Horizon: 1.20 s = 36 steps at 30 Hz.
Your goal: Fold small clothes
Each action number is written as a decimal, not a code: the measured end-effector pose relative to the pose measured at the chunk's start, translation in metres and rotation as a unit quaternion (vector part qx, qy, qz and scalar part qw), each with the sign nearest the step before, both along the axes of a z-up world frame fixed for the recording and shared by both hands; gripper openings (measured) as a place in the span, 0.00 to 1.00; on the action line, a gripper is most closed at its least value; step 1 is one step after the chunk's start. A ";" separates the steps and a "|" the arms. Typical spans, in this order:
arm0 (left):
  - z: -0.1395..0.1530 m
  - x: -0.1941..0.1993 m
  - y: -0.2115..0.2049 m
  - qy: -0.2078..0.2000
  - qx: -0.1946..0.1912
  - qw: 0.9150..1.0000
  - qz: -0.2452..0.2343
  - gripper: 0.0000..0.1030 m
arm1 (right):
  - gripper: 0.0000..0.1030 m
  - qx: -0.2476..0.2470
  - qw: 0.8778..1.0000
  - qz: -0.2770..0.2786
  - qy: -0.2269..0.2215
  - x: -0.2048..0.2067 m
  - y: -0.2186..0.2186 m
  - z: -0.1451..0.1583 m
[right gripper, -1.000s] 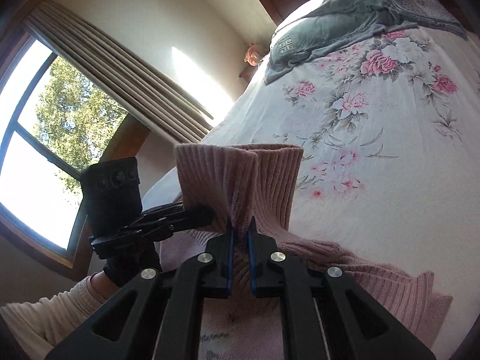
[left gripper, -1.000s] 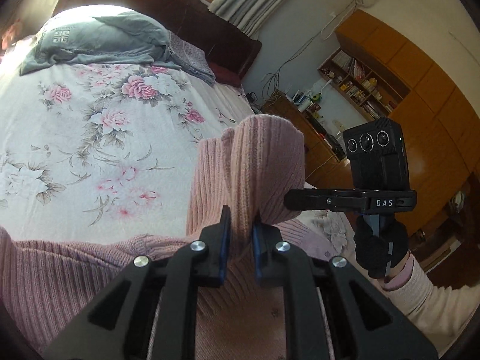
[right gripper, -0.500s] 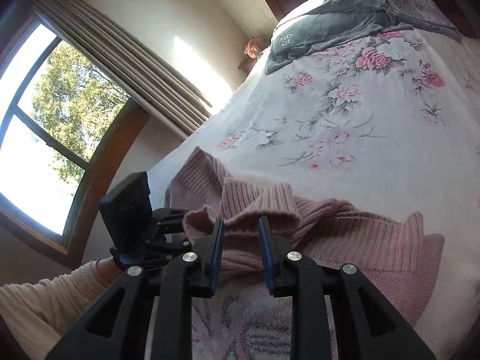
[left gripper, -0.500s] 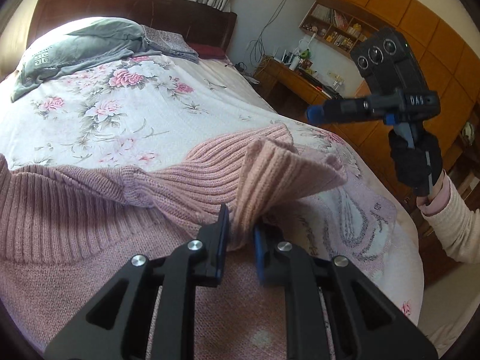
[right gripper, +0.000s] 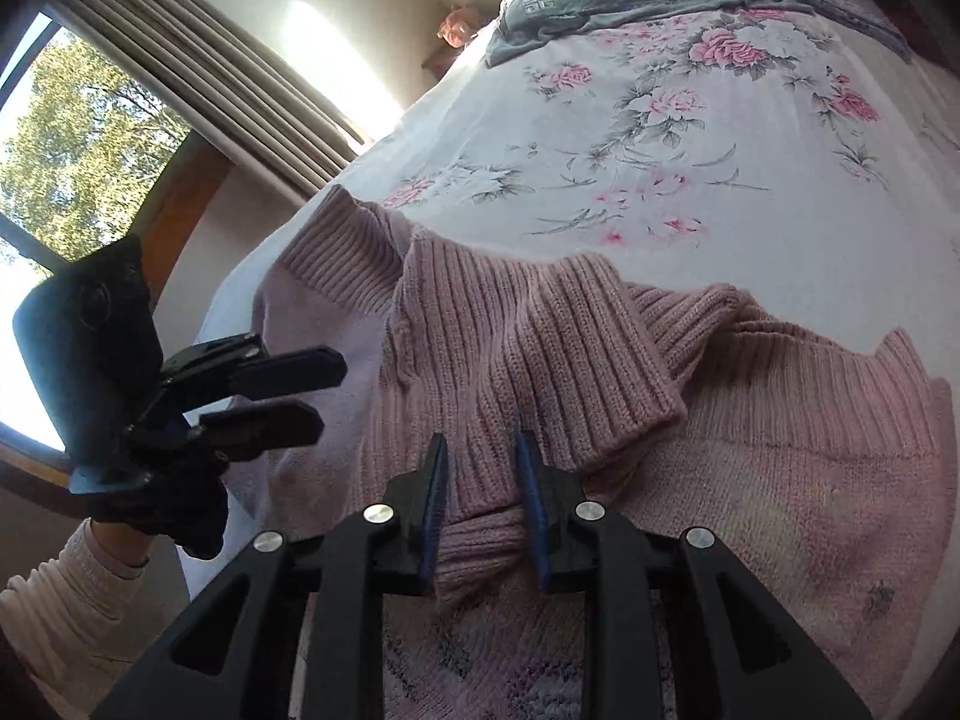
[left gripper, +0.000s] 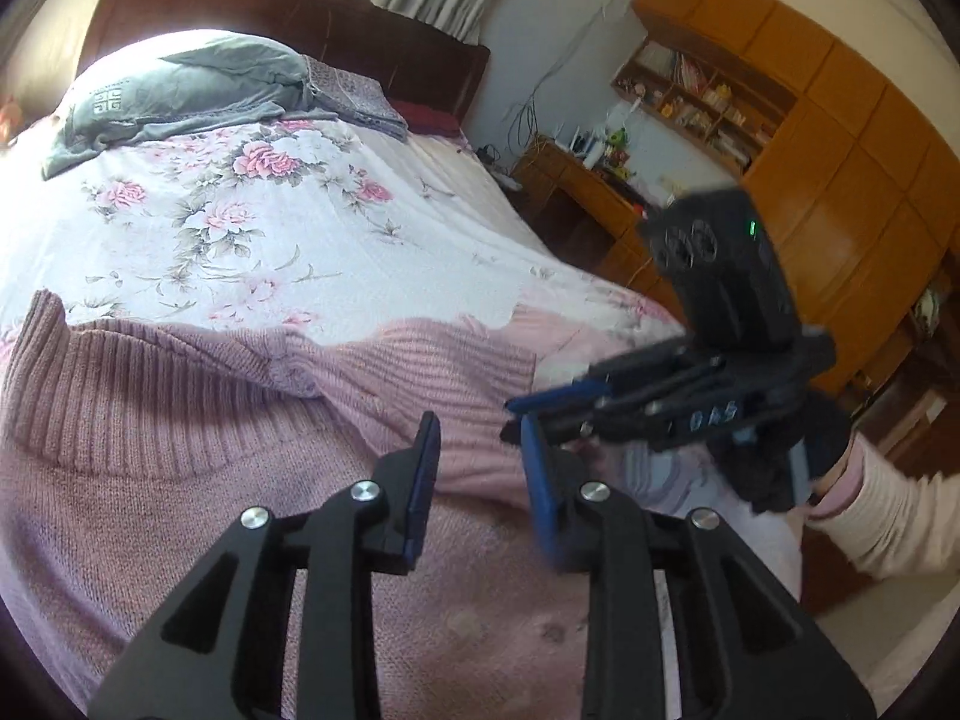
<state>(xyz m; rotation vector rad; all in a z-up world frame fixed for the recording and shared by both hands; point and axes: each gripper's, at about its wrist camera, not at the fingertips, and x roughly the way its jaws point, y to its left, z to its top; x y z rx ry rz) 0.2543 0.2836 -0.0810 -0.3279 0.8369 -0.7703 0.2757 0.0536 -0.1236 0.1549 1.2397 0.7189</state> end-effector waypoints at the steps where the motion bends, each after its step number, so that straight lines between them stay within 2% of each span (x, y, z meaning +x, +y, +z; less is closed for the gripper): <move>1: 0.005 0.003 0.001 0.004 -0.011 1.000 0.017 0.31 | 0.25 0.009 1.000 -0.011 0.000 -0.003 -0.003 -0.002; 3: 0.012 0.011 -0.011 0.006 -0.003 0.999 0.031 0.36 | 0.24 0.027 0.999 -0.029 0.007 -0.003 -0.008 -0.006; 5: 0.009 0.022 -0.031 0.022 0.029 0.999 0.029 0.36 | 0.23 0.030 0.999 -0.039 0.005 -0.004 -0.010 -0.007; 10: -0.027 0.036 -0.068 0.107 0.095 0.990 0.004 0.33 | 0.24 0.018 0.999 -0.050 -0.008 -0.017 -0.016 0.002; 13: -0.032 0.028 -0.076 0.089 0.123 0.988 0.006 0.33 | 0.28 0.014 0.998 -0.064 -0.015 -0.037 -0.038 0.019; 16: -0.032 0.024 -0.071 0.104 0.107 0.989 0.011 0.35 | 0.41 0.011 0.993 -0.114 -0.026 -0.061 -0.082 0.043; 17: -0.033 0.024 -0.069 0.107 0.103 0.989 0.013 0.35 | 0.49 0.005 0.990 -0.140 -0.028 -0.068 -0.101 0.049; 18: -0.035 0.024 -0.067 0.108 0.100 0.989 0.016 0.35 | 0.59 0.003 0.985 -0.170 -0.024 -0.073 -0.120 0.054; 20: -0.036 0.022 -0.068 0.105 0.100 0.989 0.019 0.35 | 0.67 0.008 0.975 -0.223 0.005 -0.077 -0.161 0.052; 23: -0.039 0.019 -0.071 0.096 0.102 0.990 0.026 0.35 | 0.67 0.026 0.965 -0.254 0.059 -0.077 -0.199 0.035; 27: -0.041 0.018 -0.069 0.097 0.091 0.991 0.033 0.35 | 0.67 0.090 0.956 -0.254 0.113 -0.072 -0.217 0.003; 31: -0.040 0.019 -0.070 0.100 0.091 0.990 0.035 0.35 | 0.67 0.151 0.943 -0.263 0.136 -0.066 -0.221 -0.022; 34: -0.039 0.017 -0.070 0.101 0.091 0.990 0.037 0.36 | 0.67 0.160 0.943 -0.260 0.137 -0.058 -0.217 -0.025; 36: -0.039 0.017 -0.070 0.102 0.090 0.990 0.037 0.36 | 0.72 0.167 0.943 -0.252 0.140 -0.051 -0.212 -0.026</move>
